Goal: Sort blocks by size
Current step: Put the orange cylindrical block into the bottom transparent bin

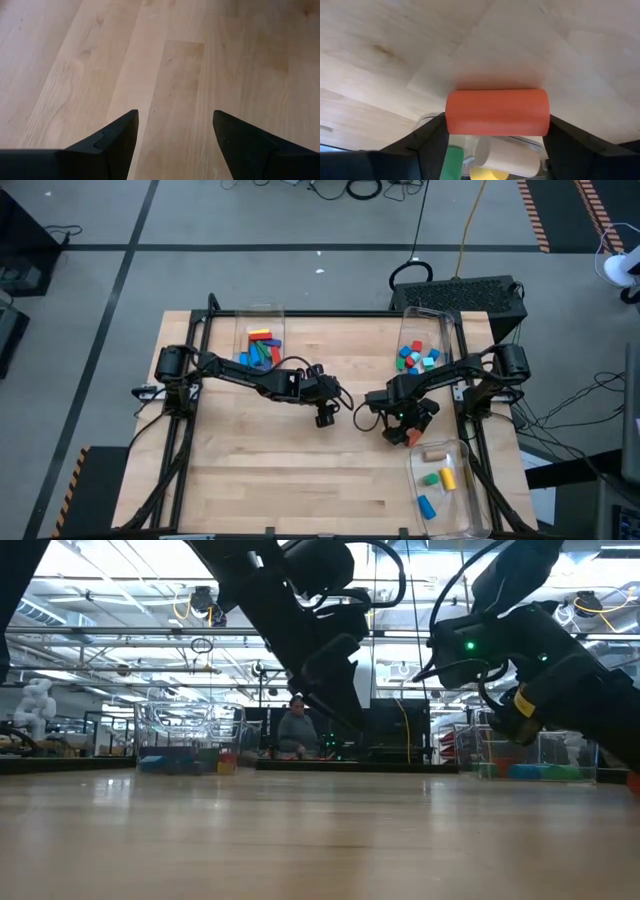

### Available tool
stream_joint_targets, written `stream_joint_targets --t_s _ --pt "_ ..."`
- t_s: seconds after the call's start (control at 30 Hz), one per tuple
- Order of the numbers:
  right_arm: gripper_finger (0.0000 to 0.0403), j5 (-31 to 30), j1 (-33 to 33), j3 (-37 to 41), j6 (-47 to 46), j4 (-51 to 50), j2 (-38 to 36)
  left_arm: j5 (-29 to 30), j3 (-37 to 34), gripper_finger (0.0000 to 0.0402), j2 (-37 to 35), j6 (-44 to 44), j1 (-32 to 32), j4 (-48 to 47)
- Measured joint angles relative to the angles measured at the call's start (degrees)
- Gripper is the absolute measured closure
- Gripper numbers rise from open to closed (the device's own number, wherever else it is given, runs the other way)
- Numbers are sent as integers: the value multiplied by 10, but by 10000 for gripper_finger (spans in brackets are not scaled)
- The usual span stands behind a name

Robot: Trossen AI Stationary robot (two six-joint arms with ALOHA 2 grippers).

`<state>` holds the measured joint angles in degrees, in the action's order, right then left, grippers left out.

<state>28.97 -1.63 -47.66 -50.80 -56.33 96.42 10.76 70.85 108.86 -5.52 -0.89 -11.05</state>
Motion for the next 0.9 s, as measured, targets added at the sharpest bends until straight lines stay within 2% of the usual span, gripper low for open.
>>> stream_joint_targets --t_s 0.27,0.47,0.6,0.77,0.9 --pt "138 -8 -1 -27 36 36 0 -17 -5 143 -1 18 0 4" --pt "138 -48 -23 -84 84 25 -5 -23 -22 143 -1 18 6 18" --pt "137 -98 -43 -144 118 -25 -7 -23 -36 143 -1 14 18 27" --pt "140 -176 -84 -227 178 -142 -12 -24 -49 143 -1 -6 28 44" --pt "137 -220 -125 -267 191 -215 -11 -24 -53 143 -1 -2 26 45"
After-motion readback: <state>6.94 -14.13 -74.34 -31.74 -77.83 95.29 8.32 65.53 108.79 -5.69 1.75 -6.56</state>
